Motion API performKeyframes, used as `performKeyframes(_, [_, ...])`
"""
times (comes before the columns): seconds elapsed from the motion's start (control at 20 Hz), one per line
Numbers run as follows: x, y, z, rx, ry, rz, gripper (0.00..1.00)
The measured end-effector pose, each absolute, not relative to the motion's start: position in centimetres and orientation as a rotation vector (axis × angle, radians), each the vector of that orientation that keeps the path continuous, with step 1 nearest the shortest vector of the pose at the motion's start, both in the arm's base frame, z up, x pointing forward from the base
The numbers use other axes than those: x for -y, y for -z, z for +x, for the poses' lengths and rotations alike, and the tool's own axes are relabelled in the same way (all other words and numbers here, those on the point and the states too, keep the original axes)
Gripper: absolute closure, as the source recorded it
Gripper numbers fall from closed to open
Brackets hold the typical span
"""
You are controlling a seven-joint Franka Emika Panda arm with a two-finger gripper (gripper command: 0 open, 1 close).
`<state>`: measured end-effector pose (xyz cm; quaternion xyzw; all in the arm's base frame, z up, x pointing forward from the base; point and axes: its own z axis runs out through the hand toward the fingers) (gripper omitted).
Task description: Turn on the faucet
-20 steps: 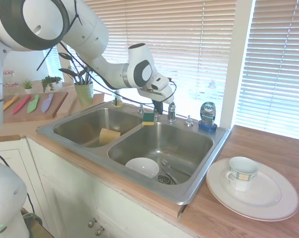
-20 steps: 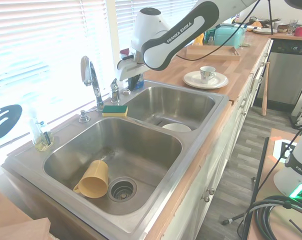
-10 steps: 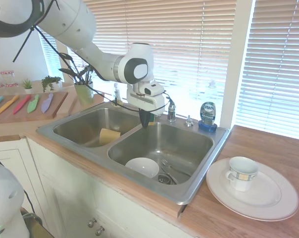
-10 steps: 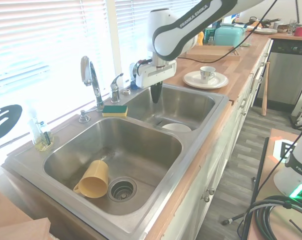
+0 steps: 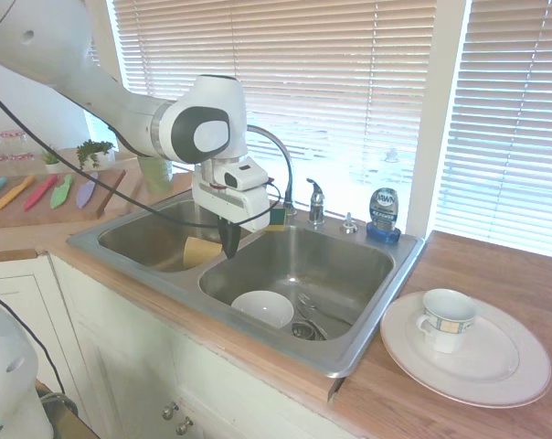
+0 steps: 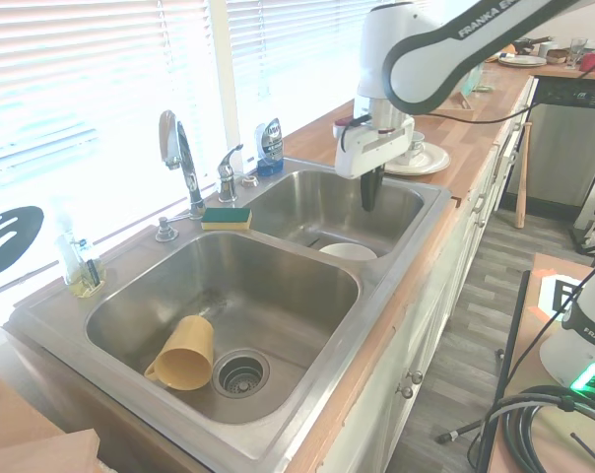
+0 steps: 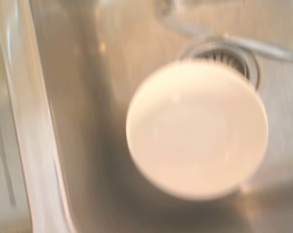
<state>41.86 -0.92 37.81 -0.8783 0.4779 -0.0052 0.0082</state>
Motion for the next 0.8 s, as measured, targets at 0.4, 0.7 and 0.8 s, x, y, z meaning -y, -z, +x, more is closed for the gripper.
performKeyframes(0.4, [0.8, -37.3, 37.8, -1.503, 0.015, -2.757, 0.00])
performKeyframes(0.7, [0.4, -37.6, 37.2, -1.494, 0.035, -2.757, 0.00])
performKeyframes(0.8, [0.3, -37.7, 37.2, -1.491, 0.035, -2.758, 0.00])
